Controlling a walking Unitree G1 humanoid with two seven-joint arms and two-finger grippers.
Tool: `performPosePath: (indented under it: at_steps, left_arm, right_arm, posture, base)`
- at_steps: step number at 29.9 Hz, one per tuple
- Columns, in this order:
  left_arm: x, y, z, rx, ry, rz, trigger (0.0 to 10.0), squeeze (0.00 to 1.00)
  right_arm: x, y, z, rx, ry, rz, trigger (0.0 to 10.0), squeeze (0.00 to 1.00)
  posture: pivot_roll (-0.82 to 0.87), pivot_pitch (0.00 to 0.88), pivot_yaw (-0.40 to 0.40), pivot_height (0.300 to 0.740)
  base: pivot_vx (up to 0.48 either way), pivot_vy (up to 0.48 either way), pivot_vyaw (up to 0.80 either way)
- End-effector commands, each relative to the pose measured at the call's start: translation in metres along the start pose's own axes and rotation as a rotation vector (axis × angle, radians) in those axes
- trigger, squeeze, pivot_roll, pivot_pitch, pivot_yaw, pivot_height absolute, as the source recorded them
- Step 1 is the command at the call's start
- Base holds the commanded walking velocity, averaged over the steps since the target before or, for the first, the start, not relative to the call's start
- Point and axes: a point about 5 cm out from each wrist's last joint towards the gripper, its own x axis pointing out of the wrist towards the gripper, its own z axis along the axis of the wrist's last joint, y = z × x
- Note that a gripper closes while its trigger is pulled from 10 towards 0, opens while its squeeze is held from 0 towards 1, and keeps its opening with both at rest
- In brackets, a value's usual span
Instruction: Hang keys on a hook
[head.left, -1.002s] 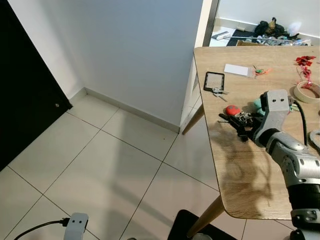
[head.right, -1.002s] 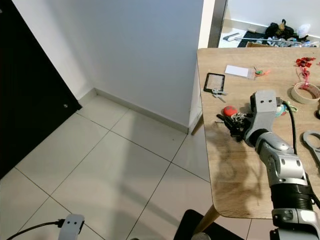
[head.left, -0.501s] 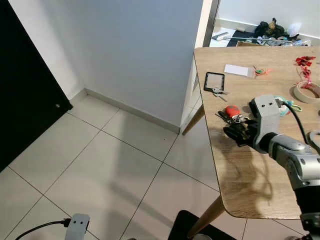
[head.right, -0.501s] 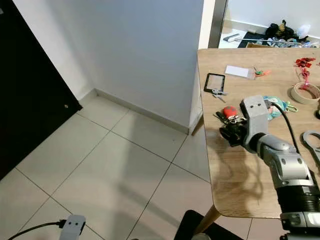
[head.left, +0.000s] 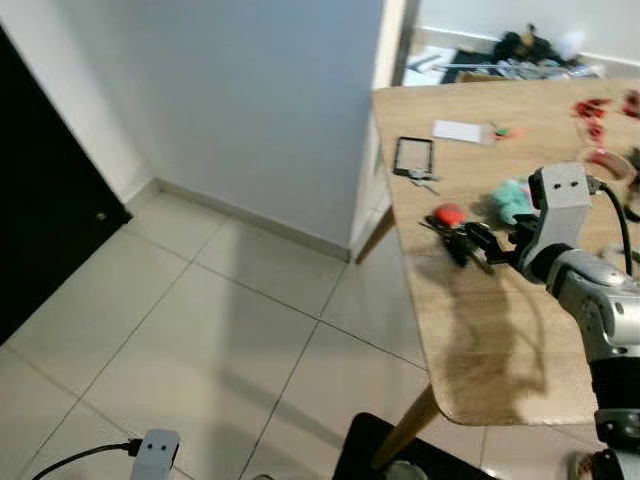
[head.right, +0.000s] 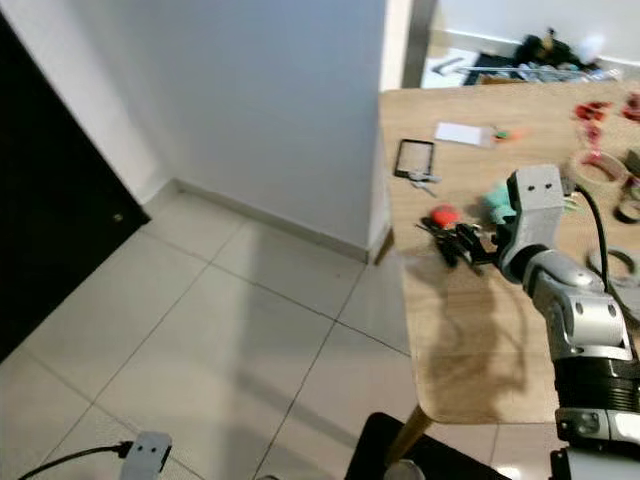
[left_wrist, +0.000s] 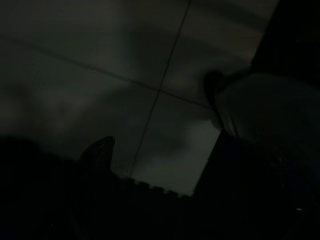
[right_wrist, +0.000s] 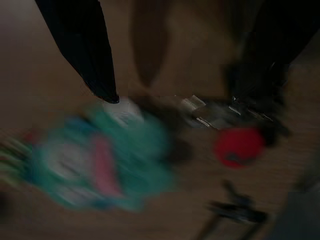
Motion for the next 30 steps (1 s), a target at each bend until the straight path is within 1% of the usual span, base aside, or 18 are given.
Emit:
performPosePath:
  at_steps: [1, 8, 9, 10, 11, 13, 14, 16, 18, 21, 22, 23, 24, 25, 26, 27, 30]
  left_arm:
    - [0.000, -0.006, -0.007, 0.000, 0.025, -0.017, 10.0, 0.00]
    - [0.000, -0.007, -0.008, 0.003, 0.028, -0.021, 10.0, 0.00]
    - [0.000, -0.008, -0.009, 0.004, 0.029, -0.022, 10.0, 0.00]
    - [0.000, -0.008, -0.009, 0.006, 0.031, -0.024, 10.0, 0.00]
    - [0.000, -0.008, -0.009, 0.006, 0.031, -0.024, 10.0, 0.00]
    - [0.000, -0.009, -0.010, 0.007, 0.033, -0.026, 10.0, 0.00]
    - [0.000, -0.009, -0.010, 0.007, 0.033, -0.026, 10.0, 0.00]
    - [0.000, -0.010, -0.010, 0.008, 0.034, -0.029, 10.0, 0.00]
    - [0.000, -0.010, -0.010, 0.008, 0.034, -0.029, 10.0, 0.00]
    - [0.001, -0.011, -0.010, 0.012, 0.034, -0.034, 10.0, 0.00]
    - [0.001, -0.012, -0.010, 0.015, 0.034, -0.036, 10.0, 0.00]
    - [0.001, -0.012, -0.010, 0.016, 0.034, -0.037, 10.0, 0.00]
    - [0.001, -0.012, -0.010, 0.016, 0.034, -0.037, 10.0, 0.00]
    - [0.001, -0.012, -0.009, 0.020, 0.034, -0.039, 10.0, 0.00]
    - [0.001, -0.012, -0.009, 0.020, 0.034, -0.039, 10.0, 0.00]
    - [0.002, -0.013, -0.008, 0.021, 0.032, -0.040, 10.0, 0.00]
    - [0.002, -0.013, -0.008, 0.022, 0.031, -0.041, 10.0, 0.00]
  right_arm:
    - [-0.003, -0.001, -0.005, 0.031, 0.014, 0.003, 10.0, 0.00]
    - [-0.004, 0.001, -0.008, 0.036, 0.021, 0.009, 10.0, 0.00]
    - [-0.004, 0.002, -0.008, 0.045, 0.013, 0.015, 10.0, 0.00]
    - [-0.002, 0.008, -0.007, 0.073, -0.013, 0.049, 10.0, 0.00]
    - [-0.002, 0.008, -0.007, 0.073, -0.013, 0.049, 10.0, 0.00]
    - [0.000, 0.020, -0.006, 0.105, -0.041, 0.128, 10.0, 0.00]
    - [0.000, 0.020, -0.006, 0.105, -0.041, 0.128, 10.0, 0.00]
    - [0.001, 0.034, -0.006, 0.115, -0.054, 0.208, 10.0, 0.00]
    - [0.001, 0.034, -0.006, 0.115, -0.054, 0.208, 10.0, 0.00]
    - [0.008, 0.060, -0.012, 0.113, -0.012, 0.301, 10.0, 0.00]
    - [0.009, 0.071, -0.013, 0.102, 0.000, 0.353, 10.0, 0.00]
    - [0.009, 0.078, -0.014, 0.094, 0.005, 0.387, 10.0, 0.00]
    - [0.009, 0.078, -0.014, 0.094, 0.005, 0.387, 10.0, 0.00]
    - [0.011, 0.094, -0.012, 0.073, 0.009, 0.466, 10.0, 0.00]
    - [0.011, 0.094, -0.012, 0.073, 0.009, 0.466, 10.0, 0.00]
    - [0.014, 0.104, -0.009, 0.044, 0.008, 0.498, 10.0, 0.00]
    - [0.018, 0.107, -0.006, 0.024, 0.001, 0.485, 10.0, 0.00]
  posture:
    - [-0.16, 0.139, 0.086, 0.740]
    - [-0.16, 0.139, 0.086, 0.740]
    - [-0.17, 0.147, 0.093, 0.740]
    - [-0.17, 0.147, 0.093, 0.740]
    - [-0.17, 0.147, 0.093, 0.740]
    - [-0.17, 0.147, 0.093, 0.740]
    - [-0.17, 0.147, 0.093, 0.740]
    - [-0.17, 0.147, 0.093, 0.740]
    - [-0.17, 0.147, 0.093, 0.740]
    - [-0.17, 0.147, 0.093, 0.740]
    - [-0.17, 0.147, 0.093, 0.740]
    - [-0.17, 0.147, 0.093, 0.740]
    - [-0.17, 0.147, 0.093, 0.740]
    - [-0.17, 0.147, 0.099, 0.740]
    - [-0.17, 0.147, 0.099, 0.740]
    - [-0.17, 0.148, 0.097, 0.740]
    - [-0.17, 0.149, 0.097, 0.740]
  base:
    - [0.000, 0.000, -0.77]
    - [0.000, 0.000, -0.77]
    - [0.000, 0.000, 0.00]
    - [0.000, 0.000, 0.00]
    - [0.000, 0.000, 0.00]
    - [0.000, 0.000, 0.00]
    - [0.000, 0.000, 0.00]
    - [0.000, 0.000, 0.00]
    - [0.000, 0.000, 0.00]
    - [0.000, 0.000, 0.00]
    - [0.000, 0.000, 0.00]
    - [0.000, 0.000, 0.00]
    - [0.000, 0.000, 0.00]
    - [0.000, 0.000, 0.00]
    - [0.000, 0.000, 0.00]
    - [0.000, 0.000, 0.00]
    - [0.000, 0.000, 0.00]
